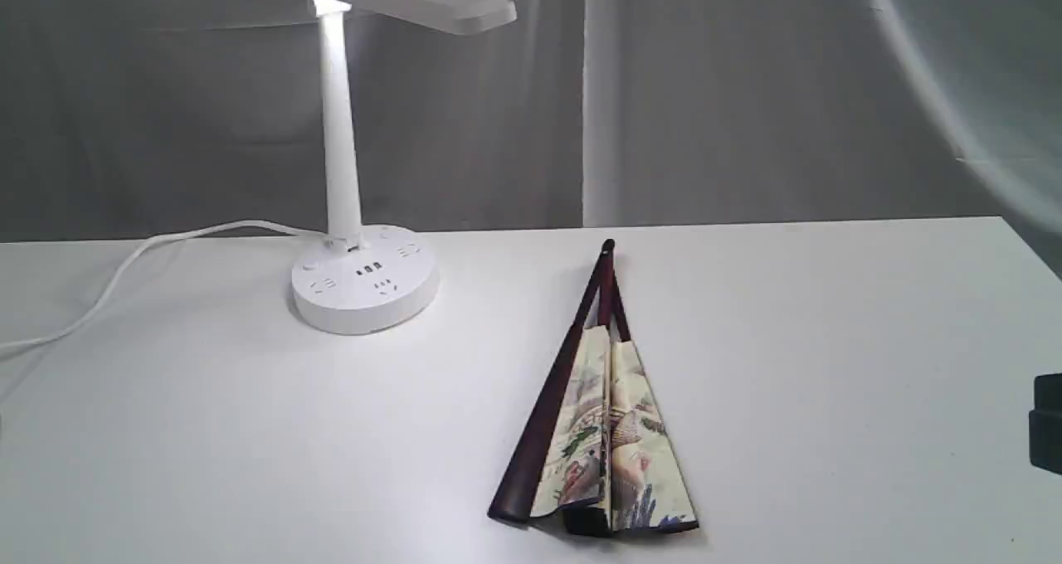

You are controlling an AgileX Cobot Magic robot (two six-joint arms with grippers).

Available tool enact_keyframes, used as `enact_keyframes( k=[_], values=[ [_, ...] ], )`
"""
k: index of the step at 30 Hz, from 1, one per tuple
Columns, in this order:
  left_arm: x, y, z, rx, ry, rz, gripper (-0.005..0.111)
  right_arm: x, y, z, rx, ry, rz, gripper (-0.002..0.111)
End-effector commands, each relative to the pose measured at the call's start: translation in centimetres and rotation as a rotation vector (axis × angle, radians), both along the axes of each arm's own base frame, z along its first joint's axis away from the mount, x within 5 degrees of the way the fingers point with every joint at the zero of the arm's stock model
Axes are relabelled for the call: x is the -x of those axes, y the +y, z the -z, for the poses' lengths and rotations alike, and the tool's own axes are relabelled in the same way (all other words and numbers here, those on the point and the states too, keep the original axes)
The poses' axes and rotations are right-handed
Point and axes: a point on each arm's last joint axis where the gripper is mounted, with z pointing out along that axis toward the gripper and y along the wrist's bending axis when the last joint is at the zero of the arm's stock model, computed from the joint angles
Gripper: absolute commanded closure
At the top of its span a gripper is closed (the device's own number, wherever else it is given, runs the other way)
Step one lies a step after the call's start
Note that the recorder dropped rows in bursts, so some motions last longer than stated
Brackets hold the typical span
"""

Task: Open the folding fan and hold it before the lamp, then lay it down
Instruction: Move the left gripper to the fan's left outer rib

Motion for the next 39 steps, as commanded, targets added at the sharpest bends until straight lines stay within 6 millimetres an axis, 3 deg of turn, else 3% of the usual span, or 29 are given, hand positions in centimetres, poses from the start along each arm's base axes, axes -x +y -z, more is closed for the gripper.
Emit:
enact_keyframes(
  k=[1,8,16,25,32,39],
  values=[
    [-0.5,-1.1,0.0,0.014,-0.017,0.054,0.107,-0.1,0.0,-0.1,0.017,-0.004,-0.01,0.082],
    [-1.8,-3.6,1.5,0.016,0.03,0.143,0.107,-0.1,0.0,-0.1,0.017,-0.004,-0.01,0.082],
    [-4.3,-5.8,2.8,-0.151,0.114,0.183,0.107,-0.1,0.0,-0.1,0.019,-0.004,-0.011,0.082],
    [-6.6,-10.6,3.1,-0.163,0.084,0.281,0.107,-0.1,0.0,-0.1,0.04,-0.005,-0.026,0.082],
    [-8.4,-12.5,4.7,-0.117,-0.002,0.299,0.107,-0.1,0.0,-0.1,0.04,-0.005,-0.026,0.082],
    [-9.8,-13.5,5.7,-0.145,-0.003,0.34,0.091,-0.1,0.0,-0.1,0.037,-0.005,-0.025,0.082]
  ],
)
